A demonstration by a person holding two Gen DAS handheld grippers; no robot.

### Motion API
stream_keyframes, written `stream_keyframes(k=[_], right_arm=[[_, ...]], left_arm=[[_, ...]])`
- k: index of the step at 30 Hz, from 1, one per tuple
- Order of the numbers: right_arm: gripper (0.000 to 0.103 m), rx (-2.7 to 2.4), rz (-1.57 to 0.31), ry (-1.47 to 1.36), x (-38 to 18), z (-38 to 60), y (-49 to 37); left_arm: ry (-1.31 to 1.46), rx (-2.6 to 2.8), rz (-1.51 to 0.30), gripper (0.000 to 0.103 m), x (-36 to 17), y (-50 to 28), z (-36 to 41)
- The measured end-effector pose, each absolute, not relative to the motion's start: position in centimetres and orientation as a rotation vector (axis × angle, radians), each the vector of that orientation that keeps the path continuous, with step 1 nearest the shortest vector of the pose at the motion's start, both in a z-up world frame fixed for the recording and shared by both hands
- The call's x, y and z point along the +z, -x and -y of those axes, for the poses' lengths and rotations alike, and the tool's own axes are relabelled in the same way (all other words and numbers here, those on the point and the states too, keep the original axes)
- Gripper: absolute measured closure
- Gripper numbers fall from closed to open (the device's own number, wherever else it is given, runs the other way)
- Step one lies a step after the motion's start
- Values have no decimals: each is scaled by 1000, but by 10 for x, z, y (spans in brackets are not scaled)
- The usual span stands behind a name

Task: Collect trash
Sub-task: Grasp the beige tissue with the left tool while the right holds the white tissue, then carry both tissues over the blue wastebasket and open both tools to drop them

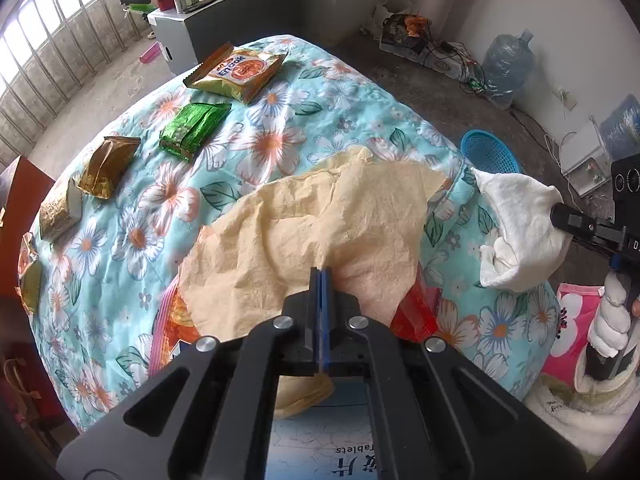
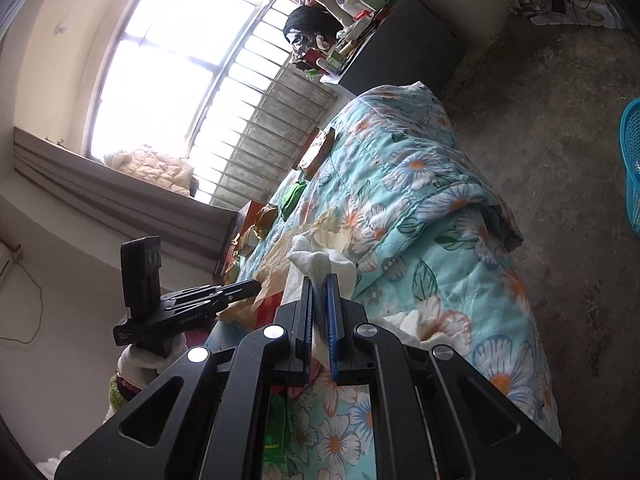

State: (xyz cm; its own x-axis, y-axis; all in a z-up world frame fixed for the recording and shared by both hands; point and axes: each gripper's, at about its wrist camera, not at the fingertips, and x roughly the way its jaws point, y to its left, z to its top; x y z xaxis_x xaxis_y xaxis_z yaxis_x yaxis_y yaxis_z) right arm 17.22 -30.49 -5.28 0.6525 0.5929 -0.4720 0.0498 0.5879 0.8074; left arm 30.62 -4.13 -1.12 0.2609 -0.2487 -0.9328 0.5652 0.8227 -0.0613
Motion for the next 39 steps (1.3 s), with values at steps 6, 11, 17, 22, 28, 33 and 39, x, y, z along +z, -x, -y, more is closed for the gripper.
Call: stream_keyframes(k=[6, 11, 17, 22, 28, 33, 39], right_arm=[[96, 359, -810, -903, -50, 305, -170], [96, 355, -792, -904, -43, 307, -166], [96, 349, -767, -901, -34, 309, -159], [96, 340, -739, -892, -23, 311, -151], [96, 324, -691, -892, -9, 321, -134], [96, 294, -647, -894, 3, 338, -116], [96, 232, -599, -904, 9, 368, -93]], left_arm=[[-286, -550, -1072, 103, 18, -297, 35], [-243, -544, -946, 103, 56, -282, 25], [-180, -560, -842, 103, 92, -262, 18], [-132, -581, -790, 103, 112, -248, 16], [-102, -611, -754, 103, 126, -234, 25], [-92, -647, -756, 103, 127, -230, 43], [-98, -705, -764, 103, 125, -227, 80]])
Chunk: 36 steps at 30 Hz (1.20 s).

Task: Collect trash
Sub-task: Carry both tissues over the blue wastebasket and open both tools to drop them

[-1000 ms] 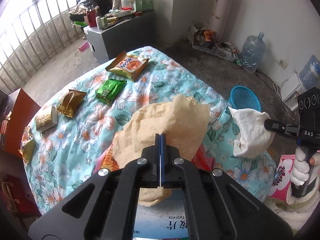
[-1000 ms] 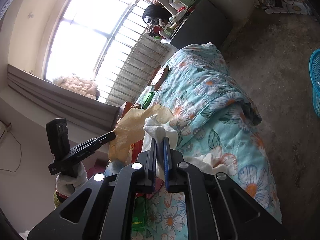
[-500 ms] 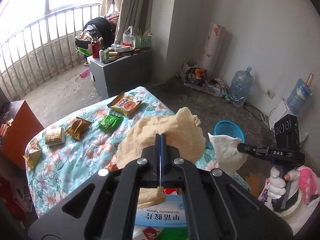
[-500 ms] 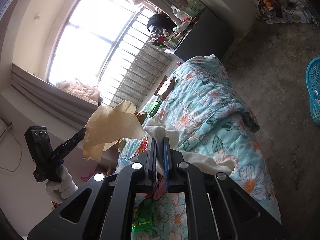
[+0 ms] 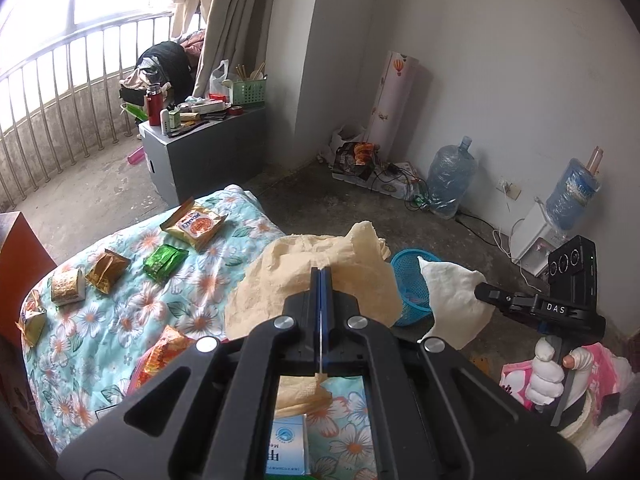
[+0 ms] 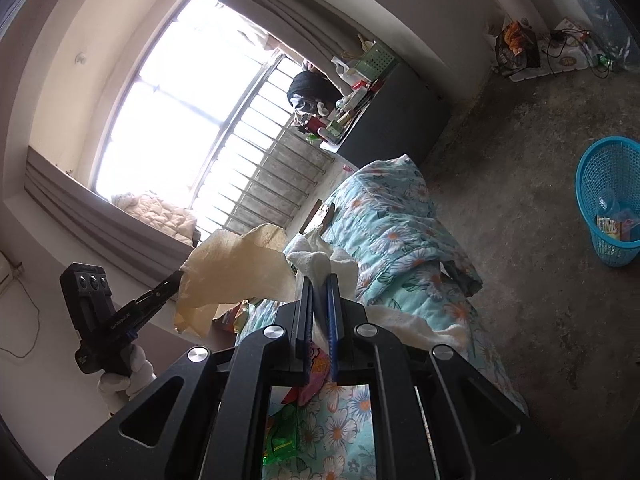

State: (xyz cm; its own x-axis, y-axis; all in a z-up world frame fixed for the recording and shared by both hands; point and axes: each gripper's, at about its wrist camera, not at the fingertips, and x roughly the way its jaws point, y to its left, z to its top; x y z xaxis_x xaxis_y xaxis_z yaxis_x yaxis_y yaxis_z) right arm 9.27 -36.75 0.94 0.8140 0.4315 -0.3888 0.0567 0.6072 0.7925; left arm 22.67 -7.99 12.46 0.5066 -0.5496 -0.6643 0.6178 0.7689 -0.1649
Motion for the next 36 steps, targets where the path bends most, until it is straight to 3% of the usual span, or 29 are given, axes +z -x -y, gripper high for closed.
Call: stream_keyframes(k=[16, 26, 36], right_arm=[[96, -38, -439, -1023, -17, 480, -21], [96, -224, -364, -1176, -71, 569, 9], [96, -337, -414, -1301, -152, 642, -21]], left_arm=[[-154, -918, -902, 103, 88, -241, 248], [-202, -1021, -1111, 103, 3, -248, 412], [-291, -990, -1194, 103, -96, -256, 550]])
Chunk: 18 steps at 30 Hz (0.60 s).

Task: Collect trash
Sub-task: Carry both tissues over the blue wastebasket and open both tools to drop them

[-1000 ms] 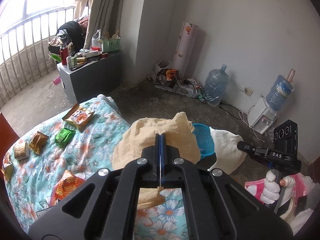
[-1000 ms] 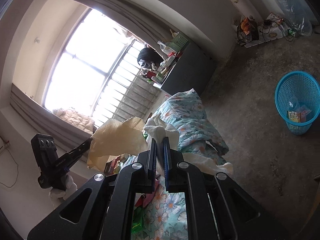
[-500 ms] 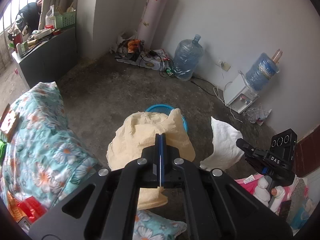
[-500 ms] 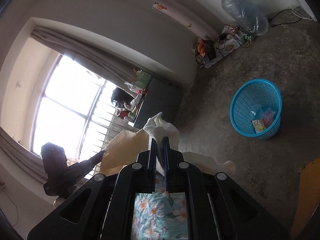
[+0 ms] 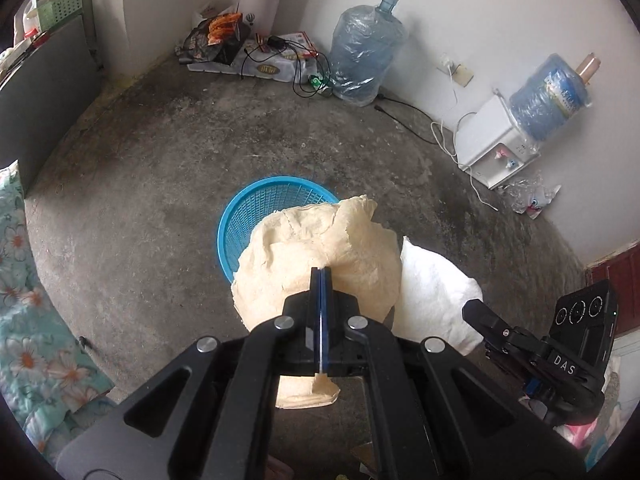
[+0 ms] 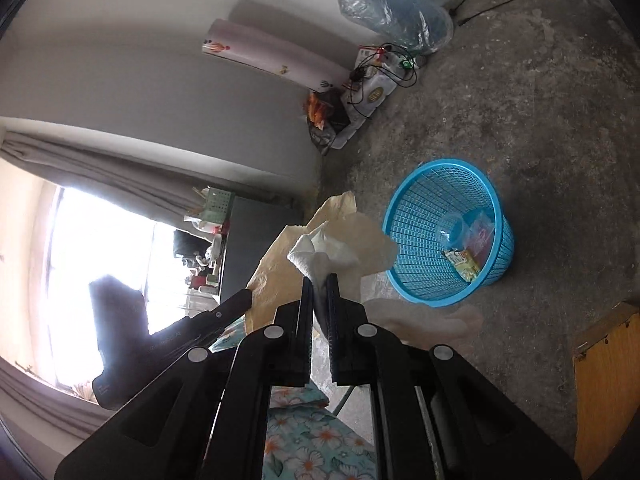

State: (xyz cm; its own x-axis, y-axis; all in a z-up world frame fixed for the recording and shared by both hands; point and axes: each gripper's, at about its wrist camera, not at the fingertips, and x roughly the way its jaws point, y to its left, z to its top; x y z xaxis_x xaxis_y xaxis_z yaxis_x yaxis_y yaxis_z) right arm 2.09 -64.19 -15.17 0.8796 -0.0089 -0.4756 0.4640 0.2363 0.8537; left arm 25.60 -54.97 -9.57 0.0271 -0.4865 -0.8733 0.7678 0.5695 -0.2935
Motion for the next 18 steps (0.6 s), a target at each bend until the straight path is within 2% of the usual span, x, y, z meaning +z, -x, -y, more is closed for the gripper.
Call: stream_keyframes(k=[3, 4, 5, 6, 7, 10, 13, 15, 18], right_arm=[[96, -360, -441, -1325, -173, 667, -42], [96, -380, -450, -1331, -180, 677, -51], [94, -391, -459, -1337, -187, 687, -60], [93, -387, -474, -1344, -195, 696, -72], [93, -398, -494, -1355, -204, 705, -83], [90, -439, -551, -1388, -233, 726, -109], [77, -506, -554, -1419, -252, 733, -115], [74, -509, -536, -1412, -254, 731, -114], [62, -476, -507, -1365, -248, 727, -113]], left_arm=[[-276, -969, -1209, 103, -121, -269, 575], [-262, -967, -1210, 99, -129, -274, 581], [-258, -963, -1216, 92, -137, -280, 587], [-258, -949, -1222, 71, -144, -284, 594], [-258, -932, -1226, 58, -151, -288, 598], [-239, -905, -1235, 57, -160, -297, 600], [-194, -924, -1242, 57, -156, -302, 590], [-188, -938, -1218, 57, -147, -303, 581], [-190, -961, -1173, 57, -126, -303, 567]])
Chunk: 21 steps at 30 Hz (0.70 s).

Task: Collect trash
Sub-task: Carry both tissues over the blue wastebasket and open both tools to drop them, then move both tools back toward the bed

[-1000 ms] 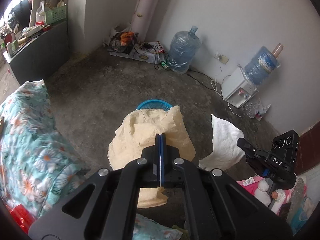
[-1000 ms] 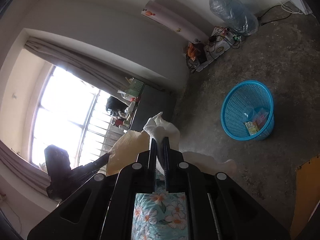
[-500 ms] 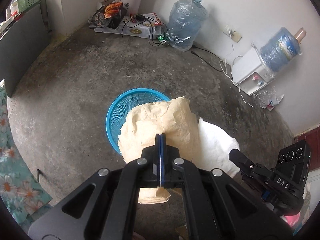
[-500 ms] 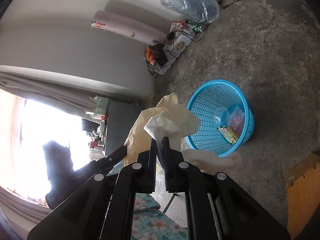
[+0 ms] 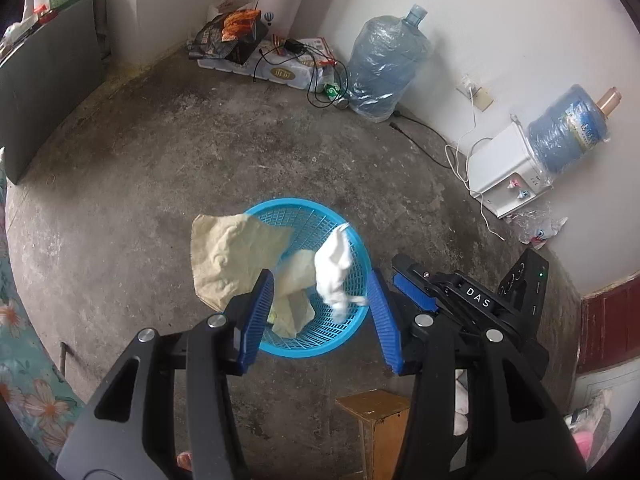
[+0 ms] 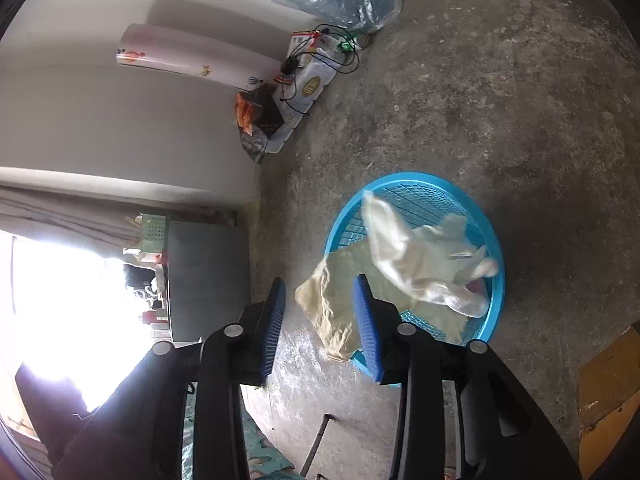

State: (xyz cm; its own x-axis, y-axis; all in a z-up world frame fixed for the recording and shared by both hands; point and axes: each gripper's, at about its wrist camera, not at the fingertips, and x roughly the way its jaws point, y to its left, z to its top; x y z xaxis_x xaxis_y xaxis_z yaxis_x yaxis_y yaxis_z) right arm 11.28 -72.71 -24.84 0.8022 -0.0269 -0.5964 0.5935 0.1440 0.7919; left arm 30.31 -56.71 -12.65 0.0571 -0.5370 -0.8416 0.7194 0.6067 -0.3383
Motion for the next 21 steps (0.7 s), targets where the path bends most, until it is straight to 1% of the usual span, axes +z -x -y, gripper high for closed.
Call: stream_keyframes(k=[1, 2, 6, 10, 12, 15, 18, 21], right_arm=[[59, -468, -498, -1340, -244, 726, -112], [58, -471, -502, -1319, -241, 725, -111], [58, -458, -477, -1277, -219, 718, -100], [58, -414, -456, -1167, -182, 697, -89], [58, -401, -506, -1097, -168, 686, -95], [58, -353, -608, -1054, -165, 670, -114], [58, -319, -739, -1019, -174, 654, -144], [58, -280, -862, -987, -195, 641, -184]], left_arm=[[-185, -970, -1161, 57, -118, -302, 560], [-179, -974, -1151, 57, -109, -301, 554], [-134, -1008, -1117, 57, -68, -298, 518], [-131, -1058, -1046, 50, -22, -283, 469], [-137, -1071, -1020, 49, -3, -276, 443], [-130, -1035, -1023, 43, 18, -269, 400], [-129, -996, -1033, 40, 34, -265, 351], [-121, -943, -1022, 34, 49, -264, 299]])
